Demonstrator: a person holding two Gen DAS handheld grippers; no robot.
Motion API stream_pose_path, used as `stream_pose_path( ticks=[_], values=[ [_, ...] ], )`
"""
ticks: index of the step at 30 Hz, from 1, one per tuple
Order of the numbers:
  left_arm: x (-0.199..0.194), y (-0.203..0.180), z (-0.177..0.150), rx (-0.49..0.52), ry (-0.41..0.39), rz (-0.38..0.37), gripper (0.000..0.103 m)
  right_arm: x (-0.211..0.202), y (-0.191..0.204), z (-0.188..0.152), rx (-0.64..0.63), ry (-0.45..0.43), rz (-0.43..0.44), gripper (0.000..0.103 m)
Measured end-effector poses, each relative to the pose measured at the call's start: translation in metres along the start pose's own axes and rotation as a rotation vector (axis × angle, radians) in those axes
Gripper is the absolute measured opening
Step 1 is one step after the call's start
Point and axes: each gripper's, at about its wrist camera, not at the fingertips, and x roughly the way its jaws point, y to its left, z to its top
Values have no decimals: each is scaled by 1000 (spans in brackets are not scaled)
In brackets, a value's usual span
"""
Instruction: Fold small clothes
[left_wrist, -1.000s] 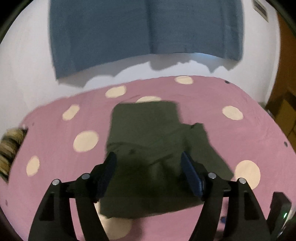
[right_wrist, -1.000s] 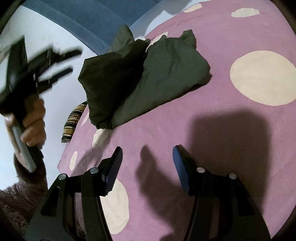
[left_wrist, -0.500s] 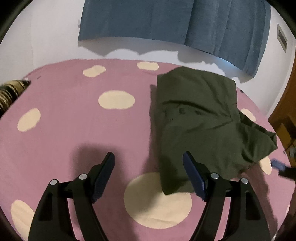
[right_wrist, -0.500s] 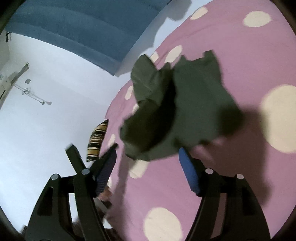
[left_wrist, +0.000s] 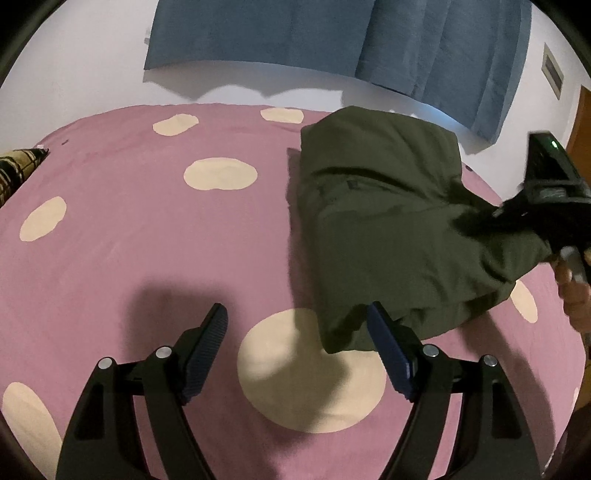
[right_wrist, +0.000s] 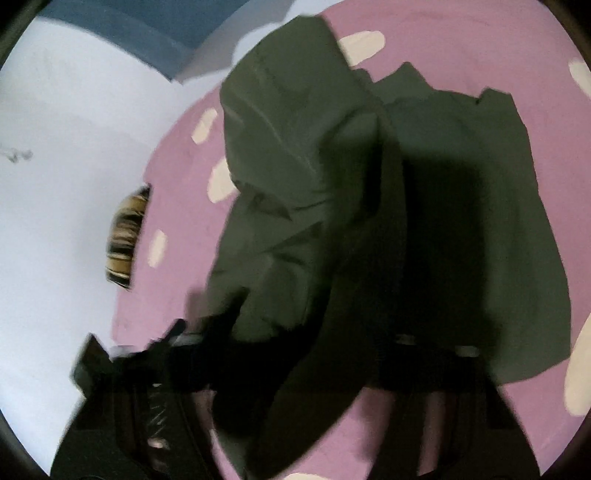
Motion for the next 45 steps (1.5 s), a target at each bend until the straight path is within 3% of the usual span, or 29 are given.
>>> stream_pose_path(
  ticks=[3, 6, 17, 26, 30, 38, 45],
  values=[
    [1, -3, -3, 3, 9, -5, 77, 2, 12, 1, -48, -10, -35, 16],
    [1, -9, -6, 14, 13, -10, 77, -10, 22, 0, -67, -47, -3, 12],
    [13, -10, -11, -29, 61, -27, 79, -42, 60, 24, -138, -133, 87, 10],
    [25, -22, 3, -35, 35, -6, 79, -60, 67, 27, -151, -183, 107, 9],
    [26, -26, 7, -34, 30, -24, 84, -79, 44, 31, -115, -220, 114, 8],
    [26, -54, 11, 93, -1, 17, 84, -92, -23, 21, -15, -262, 115, 8],
    [44, -59, 8, 91, 60, 20, 84, -70, -85, 6, 76, -251, 137, 8]
  ],
)
